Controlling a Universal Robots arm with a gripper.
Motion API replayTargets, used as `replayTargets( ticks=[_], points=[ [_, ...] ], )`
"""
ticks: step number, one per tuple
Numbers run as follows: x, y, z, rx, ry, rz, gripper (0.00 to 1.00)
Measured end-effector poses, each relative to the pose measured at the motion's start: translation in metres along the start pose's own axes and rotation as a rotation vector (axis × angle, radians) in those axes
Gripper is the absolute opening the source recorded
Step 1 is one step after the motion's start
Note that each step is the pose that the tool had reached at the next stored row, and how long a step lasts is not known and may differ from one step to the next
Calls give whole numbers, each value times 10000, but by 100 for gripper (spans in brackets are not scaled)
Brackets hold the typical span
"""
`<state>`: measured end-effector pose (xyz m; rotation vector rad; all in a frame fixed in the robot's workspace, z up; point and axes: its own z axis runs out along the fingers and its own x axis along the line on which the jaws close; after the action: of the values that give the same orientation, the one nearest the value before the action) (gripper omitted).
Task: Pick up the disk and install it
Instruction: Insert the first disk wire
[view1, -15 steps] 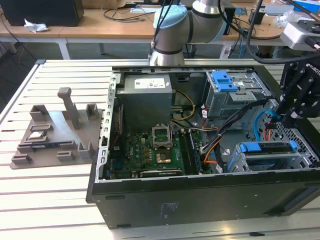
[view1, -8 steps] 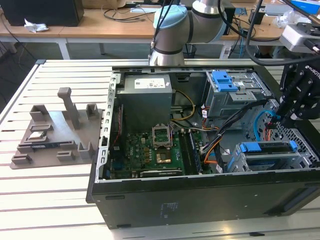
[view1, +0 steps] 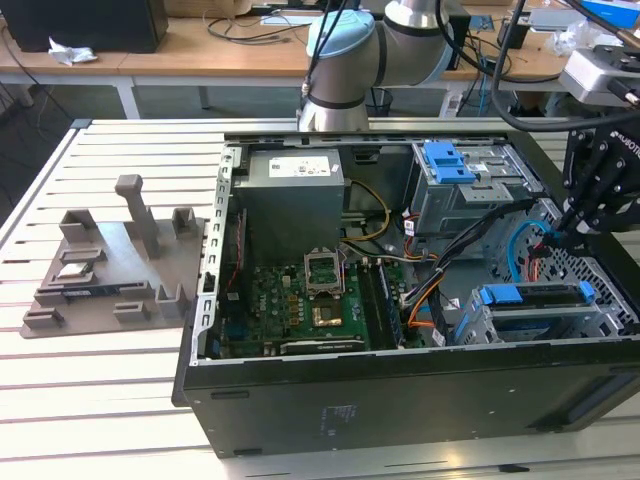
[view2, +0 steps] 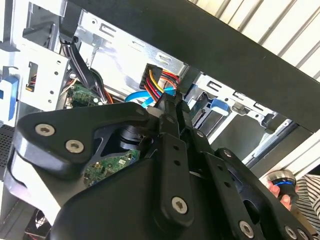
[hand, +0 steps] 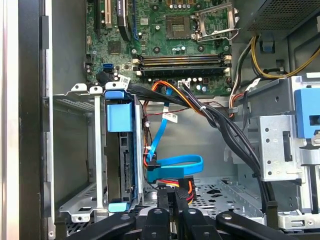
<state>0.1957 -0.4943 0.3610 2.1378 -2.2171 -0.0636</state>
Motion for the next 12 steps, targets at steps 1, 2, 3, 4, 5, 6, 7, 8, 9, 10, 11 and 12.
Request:
replayTargets(
  ticks=[1, 2, 3, 4, 5, 6, 7, 8, 9, 10, 11, 12],
  points=[
    [0, 0, 0, 0, 0, 0, 17],
    [0, 0, 0, 0, 0, 0, 17],
    [3, 0, 1, 0, -1, 0, 17],
    [26, 0, 2, 0, 13, 1, 17],
    [57, 1, 2, 1, 24, 2, 17],
    [102, 3, 3, 1, 37, 3, 17],
    [170, 5, 4, 2, 52, 3, 17],
    [200, 8, 7, 2, 51, 4, 17],
    [239, 20, 11, 1, 51, 3, 17],
    [259, 40, 14, 1, 52, 3, 17],
    [277, 70, 20, 2, 52, 3, 17],
    [304, 116, 29, 2, 52, 3, 17]
  ],
)
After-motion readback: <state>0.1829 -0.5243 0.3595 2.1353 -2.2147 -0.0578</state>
